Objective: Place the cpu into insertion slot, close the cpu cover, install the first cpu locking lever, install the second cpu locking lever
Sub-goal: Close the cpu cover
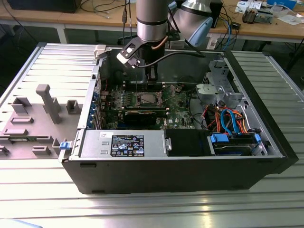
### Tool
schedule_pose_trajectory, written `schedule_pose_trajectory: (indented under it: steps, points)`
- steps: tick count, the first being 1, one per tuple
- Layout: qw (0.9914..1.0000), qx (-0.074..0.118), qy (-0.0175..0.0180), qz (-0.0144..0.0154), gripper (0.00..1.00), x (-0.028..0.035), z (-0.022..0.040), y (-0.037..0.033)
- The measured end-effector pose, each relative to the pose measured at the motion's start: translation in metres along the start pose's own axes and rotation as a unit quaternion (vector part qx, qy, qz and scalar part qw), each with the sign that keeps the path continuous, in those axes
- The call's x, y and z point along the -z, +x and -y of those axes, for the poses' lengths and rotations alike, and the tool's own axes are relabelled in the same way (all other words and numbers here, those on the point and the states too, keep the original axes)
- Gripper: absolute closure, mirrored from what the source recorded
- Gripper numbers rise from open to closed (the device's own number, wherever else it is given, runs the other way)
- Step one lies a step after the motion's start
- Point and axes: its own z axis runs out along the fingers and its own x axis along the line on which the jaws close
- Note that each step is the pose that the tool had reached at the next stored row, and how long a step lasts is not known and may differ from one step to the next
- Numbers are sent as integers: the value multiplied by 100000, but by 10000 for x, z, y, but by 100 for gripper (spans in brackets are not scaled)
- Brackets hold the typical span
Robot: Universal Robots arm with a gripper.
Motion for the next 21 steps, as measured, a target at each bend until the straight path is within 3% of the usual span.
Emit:
schedule_pose_trajectory:
  steps: [11, 16, 21]
  points:
    - [100000, -2, 9, 8, 89, 8, 1, 0]
    - [100000, -1, 6, 5, 89, 54, -1, 1]
    - [100000, 1, 7, 1, 89, 144, -5, 1]
